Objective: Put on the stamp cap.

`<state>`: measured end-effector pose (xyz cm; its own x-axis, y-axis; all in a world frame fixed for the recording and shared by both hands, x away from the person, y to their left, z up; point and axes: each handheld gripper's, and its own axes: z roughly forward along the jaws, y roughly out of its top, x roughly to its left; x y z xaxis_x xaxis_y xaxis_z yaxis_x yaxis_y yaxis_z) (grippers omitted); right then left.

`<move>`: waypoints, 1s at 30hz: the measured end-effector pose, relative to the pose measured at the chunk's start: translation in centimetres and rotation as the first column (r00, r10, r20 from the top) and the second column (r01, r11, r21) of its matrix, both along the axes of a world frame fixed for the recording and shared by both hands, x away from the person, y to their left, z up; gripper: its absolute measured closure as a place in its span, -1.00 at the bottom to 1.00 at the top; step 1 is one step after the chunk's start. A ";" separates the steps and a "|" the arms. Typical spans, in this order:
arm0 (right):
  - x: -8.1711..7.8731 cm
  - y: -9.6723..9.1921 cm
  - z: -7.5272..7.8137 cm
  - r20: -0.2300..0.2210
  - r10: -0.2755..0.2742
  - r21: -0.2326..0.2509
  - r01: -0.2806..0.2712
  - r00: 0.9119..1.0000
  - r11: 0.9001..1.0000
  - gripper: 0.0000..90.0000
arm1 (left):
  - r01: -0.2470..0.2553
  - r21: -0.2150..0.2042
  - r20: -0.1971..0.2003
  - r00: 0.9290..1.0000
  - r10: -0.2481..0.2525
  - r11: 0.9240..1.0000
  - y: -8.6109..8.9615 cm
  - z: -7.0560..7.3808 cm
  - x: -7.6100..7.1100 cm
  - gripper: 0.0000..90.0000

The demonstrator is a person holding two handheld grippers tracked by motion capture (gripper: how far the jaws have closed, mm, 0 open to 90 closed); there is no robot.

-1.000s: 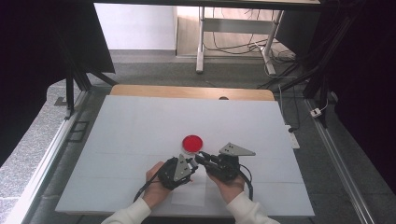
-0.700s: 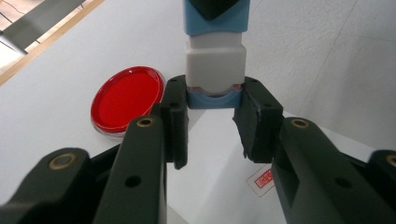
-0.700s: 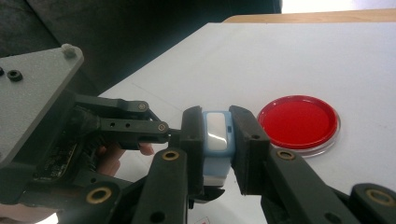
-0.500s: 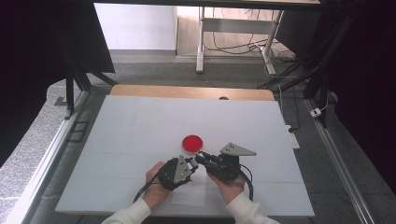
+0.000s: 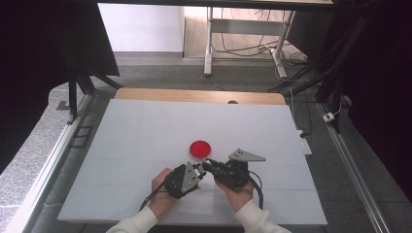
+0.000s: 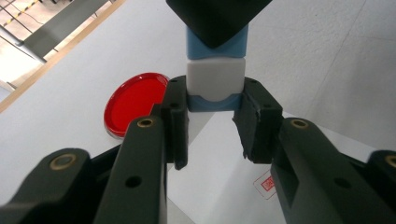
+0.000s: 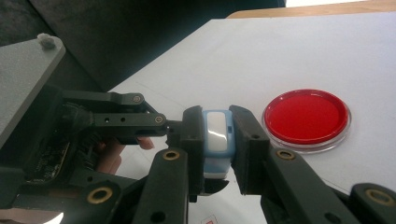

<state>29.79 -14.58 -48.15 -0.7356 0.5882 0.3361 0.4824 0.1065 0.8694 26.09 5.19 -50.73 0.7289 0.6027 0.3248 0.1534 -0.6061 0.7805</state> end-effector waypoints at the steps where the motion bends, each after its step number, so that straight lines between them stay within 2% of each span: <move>1: -0.1 0.0 0.0 -0.002 0.000 0.000 0.000 1.000 1.000 0.68 | 0.000 0.001 0.000 1.000 0.000 1.000 0.0 0.0 0.0 0.46; 4: 0.0 0.0 0.0 0.003 0.001 -0.003 -0.001 1.000 1.000 0.68 | 0.003 -0.007 -0.001 1.000 -0.003 1.000 0.1 -0.1 0.0 0.46; 6: 0.0 0.0 0.1 0.007 -0.002 -0.002 0.002 1.000 1.000 0.68 | 0.001 -0.003 -0.022 1.000 -0.002 1.000 0.1 -0.1 0.2 0.46; 13: 0.0 0.3 -0.1 0.028 0.021 -0.043 -0.020 0.999 0.999 0.68 | 0.014 -0.035 -0.036 0.999 -0.016 0.999 0.2 -0.3 0.3 0.40; 16: -0.2 0.5 -0.2 0.046 0.032 -0.057 -0.030 0.998 0.998 0.68 | 0.012 -0.031 -0.055 0.998 -0.013 0.999 0.2 -0.4 0.4 0.32; 23: 0.2 0.1 0.0 0.058 0.026 -0.053 -0.023 0.998 0.998 0.68 | 0.011 -0.035 -0.085 0.996 -0.014 0.999 0.4 -0.5 0.6 0.12; 30: 0.4 -0.4 0.1 0.087 0.037 -0.070 -0.031 0.996 0.997 0.67 | 0.004 -0.079 -0.131 0.991 -0.014 0.997 1.3 -0.2 0.6 -0.05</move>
<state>30.22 -15.01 -48.04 -0.7805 0.5818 0.2287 0.3993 0.1825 0.8985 26.69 6.45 -50.89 0.7675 0.6160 0.1772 0.2531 -0.5452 0.7992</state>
